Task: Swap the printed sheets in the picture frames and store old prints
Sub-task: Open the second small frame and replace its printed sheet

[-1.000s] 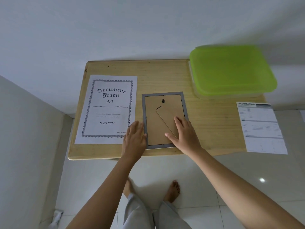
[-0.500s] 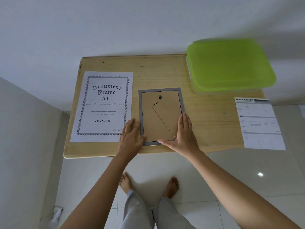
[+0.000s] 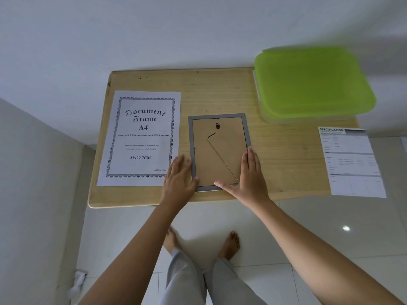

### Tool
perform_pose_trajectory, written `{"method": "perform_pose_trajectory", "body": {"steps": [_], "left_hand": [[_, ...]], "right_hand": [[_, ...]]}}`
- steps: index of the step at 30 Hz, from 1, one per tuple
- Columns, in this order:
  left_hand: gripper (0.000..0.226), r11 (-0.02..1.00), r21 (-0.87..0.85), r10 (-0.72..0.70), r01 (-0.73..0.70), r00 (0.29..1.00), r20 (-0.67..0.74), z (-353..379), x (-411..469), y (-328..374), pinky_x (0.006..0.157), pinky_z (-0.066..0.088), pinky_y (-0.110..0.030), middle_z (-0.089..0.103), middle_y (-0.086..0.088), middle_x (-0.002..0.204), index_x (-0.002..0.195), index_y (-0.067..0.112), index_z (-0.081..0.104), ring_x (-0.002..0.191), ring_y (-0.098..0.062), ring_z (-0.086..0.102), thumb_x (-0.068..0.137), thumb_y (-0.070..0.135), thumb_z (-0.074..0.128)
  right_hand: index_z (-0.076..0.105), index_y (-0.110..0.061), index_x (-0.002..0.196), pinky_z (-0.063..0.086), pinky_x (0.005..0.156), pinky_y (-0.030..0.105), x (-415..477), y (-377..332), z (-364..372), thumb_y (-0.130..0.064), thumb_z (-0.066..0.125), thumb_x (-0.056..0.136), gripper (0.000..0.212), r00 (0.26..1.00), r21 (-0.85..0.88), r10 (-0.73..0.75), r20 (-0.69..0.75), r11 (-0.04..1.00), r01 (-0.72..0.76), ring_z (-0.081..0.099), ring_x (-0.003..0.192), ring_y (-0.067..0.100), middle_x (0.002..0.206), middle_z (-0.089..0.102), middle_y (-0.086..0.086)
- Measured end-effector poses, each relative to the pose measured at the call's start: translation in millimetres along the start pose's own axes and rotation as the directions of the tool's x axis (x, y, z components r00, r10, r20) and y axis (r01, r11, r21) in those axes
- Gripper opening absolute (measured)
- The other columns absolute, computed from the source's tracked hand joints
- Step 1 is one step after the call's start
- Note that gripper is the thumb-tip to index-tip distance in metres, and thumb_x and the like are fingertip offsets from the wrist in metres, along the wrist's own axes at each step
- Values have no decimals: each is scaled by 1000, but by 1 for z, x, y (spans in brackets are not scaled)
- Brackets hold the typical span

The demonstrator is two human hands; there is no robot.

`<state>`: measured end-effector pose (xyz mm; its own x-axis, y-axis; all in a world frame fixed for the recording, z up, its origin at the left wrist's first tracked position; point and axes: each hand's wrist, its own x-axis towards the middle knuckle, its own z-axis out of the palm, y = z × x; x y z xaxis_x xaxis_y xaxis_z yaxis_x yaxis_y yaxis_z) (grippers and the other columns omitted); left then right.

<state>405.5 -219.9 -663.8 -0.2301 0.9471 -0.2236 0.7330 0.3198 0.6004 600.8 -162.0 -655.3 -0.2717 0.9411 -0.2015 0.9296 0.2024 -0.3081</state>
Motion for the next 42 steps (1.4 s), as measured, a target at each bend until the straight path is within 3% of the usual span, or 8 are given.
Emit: {"method": "perform_pose_trajectory", "body": {"steps": [7,13,18,22,26,32,35,42], "left_hand": [[60,1000,9,-7,7,1000,1,-1,-2,1,116,10,-34,12,3,156,145,22,27,145,-16,5,92,33,52],[62,997,72,-10,10,1000,0,-5,0,5,115,20,-38,17,2,154,144,21,28,142,-17,12,90,38,53],[52,995,95,-17,21,999,-37,-13,8,13,106,33,-39,33,-4,143,134,16,41,132,-21,29,88,34,56],[42,996,-59,-72,65,987,-141,-22,25,19,98,36,-36,46,-7,126,130,12,48,119,-23,40,91,27,53],[30,984,-177,-50,25,989,-142,-18,38,23,86,42,-26,56,-7,110,120,10,59,99,-19,54,92,20,54],[23,908,-384,-250,169,953,-173,-21,58,28,75,38,-12,64,-3,99,109,11,66,85,-8,55,89,20,60],[20,863,-455,-321,220,934,-157,-25,63,29,67,35,-2,65,4,91,103,13,69,79,0,55,85,20,65],[22,772,-572,-400,277,911,-99,-30,66,28,66,40,-6,66,7,82,97,14,72,75,5,57,77,20,74]], "right_hand": [[7,0,146,11,117,34,0,-5,0,-85,41,57,129,1000,17,23,-16,1000,-23,-2,145,22,157,-2,10],[10,0,146,8,116,31,1,0,2,-84,47,55,129,999,126,3,-37,992,1,1,145,23,157,3,10],[19,-5,145,18,112,26,2,12,-5,-53,63,76,95,994,367,-1,-105,929,39,16,142,20,153,19,10],[42,-5,135,36,105,29,14,23,-13,-28,59,89,54,967,480,91,-236,876,34,44,123,20,132,46,10],[58,-4,120,47,90,28,27,31,-16,-17,59,89,33,952,499,114,-284,865,46,55,98,14,110,59,9],[67,-1,105,41,68,-1,53,32,-22,-10,61,87,21,920,631,289,-265,774,-61,59,80,14,94,68,11],[70,-2,98,40,65,-2,62,32,-22,-11,64,85,17,907,692,360,-216,712,-118,61,79,14,91,70,11],[71,-5,86,43,59,2,71,33,-25,-12,74,76,13,900,762,421,-116,619,-191,56,65,1,76,66,4]]}}
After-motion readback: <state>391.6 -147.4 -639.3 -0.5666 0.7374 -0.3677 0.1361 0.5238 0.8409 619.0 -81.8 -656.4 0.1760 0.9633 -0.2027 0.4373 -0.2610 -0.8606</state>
